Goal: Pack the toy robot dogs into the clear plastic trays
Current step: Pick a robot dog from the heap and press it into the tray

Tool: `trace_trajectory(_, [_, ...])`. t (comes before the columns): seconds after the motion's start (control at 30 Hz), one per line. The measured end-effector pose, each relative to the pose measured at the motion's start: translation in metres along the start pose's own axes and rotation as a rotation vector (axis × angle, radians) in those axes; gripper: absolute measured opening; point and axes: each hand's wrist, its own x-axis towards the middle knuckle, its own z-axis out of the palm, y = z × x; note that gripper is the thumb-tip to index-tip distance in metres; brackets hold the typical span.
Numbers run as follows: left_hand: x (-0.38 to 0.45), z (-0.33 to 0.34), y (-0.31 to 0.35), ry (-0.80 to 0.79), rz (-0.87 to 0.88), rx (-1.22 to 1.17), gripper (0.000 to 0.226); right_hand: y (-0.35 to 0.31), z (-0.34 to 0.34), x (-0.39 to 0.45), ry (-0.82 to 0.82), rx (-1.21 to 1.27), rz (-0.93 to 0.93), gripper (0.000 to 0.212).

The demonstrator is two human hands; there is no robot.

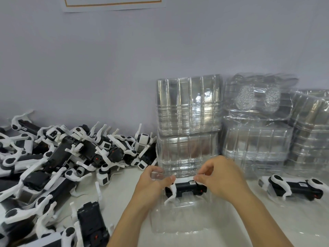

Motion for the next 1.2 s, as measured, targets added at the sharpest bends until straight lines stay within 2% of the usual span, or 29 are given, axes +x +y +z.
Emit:
trace_trajectory(0.3, [0.0,0.001,0.0,0.009,0.0,0.01,0.033,0.001,0.0,0.001,-0.001,0.022,0.015,0.024])
trace_trajectory(0.5, [0.001,0.001,-0.001,0.004,0.005,0.025,0.032,-0.002,-0.005,-0.001,-0.094,-0.016,-0.133,0.013])
trace_trajectory(0.63, [0.005,0.002,-0.003,0.024,0.023,0.027,0.011,-0.018,0.008,-0.008,-0.13,0.127,-0.269,0.022])
trace_trajectory(0.73, [0.01,0.003,-0.006,0.035,0.011,-0.001,0.025,-0.03,0.023,-0.014,-0.169,0.035,-0.354,0.021])
trace_trajectory(0.83, [0.013,0.003,-0.009,0.044,0.014,-0.022,0.035,-0.032,0.03,-0.016,-0.131,-0.033,-0.372,0.022])
trace_trajectory(0.97, [0.013,0.003,-0.009,0.051,-0.003,-0.041,0.035,-0.031,0.032,-0.015,-0.151,-0.032,-0.371,0.02])
trace_trajectory(1.1, [0.013,0.003,-0.008,0.067,-0.009,-0.049,0.031,-0.026,0.024,-0.011,-0.324,0.101,-0.382,0.017])
trace_trajectory(1.2, [0.012,0.003,-0.005,0.067,-0.012,-0.051,0.033,-0.019,0.014,-0.007,-0.264,0.217,-0.357,0.018])
